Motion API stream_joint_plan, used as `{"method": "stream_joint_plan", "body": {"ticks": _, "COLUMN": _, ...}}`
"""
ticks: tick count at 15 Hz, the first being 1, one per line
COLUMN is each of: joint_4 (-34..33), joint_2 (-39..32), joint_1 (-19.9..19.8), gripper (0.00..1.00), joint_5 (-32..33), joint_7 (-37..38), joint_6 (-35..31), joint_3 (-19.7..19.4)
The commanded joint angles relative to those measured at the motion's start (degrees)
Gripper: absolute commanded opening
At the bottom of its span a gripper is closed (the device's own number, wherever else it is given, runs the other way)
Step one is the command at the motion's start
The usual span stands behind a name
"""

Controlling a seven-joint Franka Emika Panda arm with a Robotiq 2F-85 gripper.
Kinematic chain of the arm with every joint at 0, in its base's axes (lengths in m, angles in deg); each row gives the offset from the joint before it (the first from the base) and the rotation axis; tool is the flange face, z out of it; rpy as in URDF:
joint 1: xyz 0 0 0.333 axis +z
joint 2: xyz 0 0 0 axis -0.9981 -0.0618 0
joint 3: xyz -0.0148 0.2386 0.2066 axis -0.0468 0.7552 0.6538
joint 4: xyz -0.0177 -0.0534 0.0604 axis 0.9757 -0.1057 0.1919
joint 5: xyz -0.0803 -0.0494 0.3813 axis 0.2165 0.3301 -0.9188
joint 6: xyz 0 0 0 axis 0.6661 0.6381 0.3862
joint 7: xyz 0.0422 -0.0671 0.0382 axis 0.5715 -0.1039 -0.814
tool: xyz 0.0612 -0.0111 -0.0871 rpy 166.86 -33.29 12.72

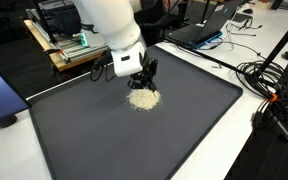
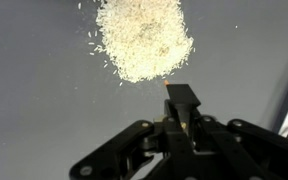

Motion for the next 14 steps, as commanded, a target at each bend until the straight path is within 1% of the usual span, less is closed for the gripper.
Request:
{"method": "stream_joint_plan", "body": {"ticks": 1, "joint_4": 8.70, "joint_2": 4.31, "joint_1": -2.54, "gripper": 0.03, "joint_5": -9.34, "joint_7": -3.79, "joint_6": -5.88, "joint_3": 1.58}}
{"method": "stream_joint_plan", "body": {"ticks": 4, "joint_4": 11.63, "joint_2": 5.28, "joint_1": -3.54, "gripper": 0.03, "joint_5": -17.47, "joint_7": -6.47, "joint_6": -7.50, "joint_3": 1.56}}
{"method": "stream_joint_plan", "body": {"ticks": 6, "joint_4": 12.95, "joint_2": 5.77, "joint_1": -3.78, "gripper": 0.03, "joint_5": -22.80, "joint_7": -8.58, "joint_6": -7.54, "joint_3": 0.81}}
{"method": "stream_joint_plan", "body": {"ticks": 9, "joint_4": 14.43, "joint_2": 6.25, "joint_1": -3.13, "gripper": 0.03, "joint_5": -29.35, "joint_7": -11.05, "joint_6": -7.18, "joint_3": -1.08}}
{"method": "stream_joint_plan", "body": {"ticks": 11, "joint_4": 15.27, "joint_2": 6.25, "joint_1": -2.26, "gripper": 0.03, "joint_5": -32.19, "joint_7": -12.29, "joint_6": -7.34, "joint_3": -2.59}}
{"method": "stream_joint_plan", "body": {"ticks": 12, "joint_4": 15.49, "joint_2": 6.47, "joint_1": -2.38, "gripper": 0.03, "joint_5": -34.11, "joint_7": -13.62, "joint_6": -6.45, "joint_3": -2.71}}
{"method": "stream_joint_plan", "body": {"ticks": 13, "joint_4": 12.60, "joint_2": 4.24, "joint_1": -0.71, "gripper": 0.13, "joint_5": -31.28, "joint_7": -11.35, "joint_6": -5.72, "joint_3": -4.30}}
{"method": "stream_joint_plan", "body": {"ticks": 14, "joint_4": 12.97, "joint_2": 4.26, "joint_1": -0.66, "gripper": 0.13, "joint_5": -32.47, "joint_7": -12.14, "joint_6": -5.69, "joint_3": -4.58}}
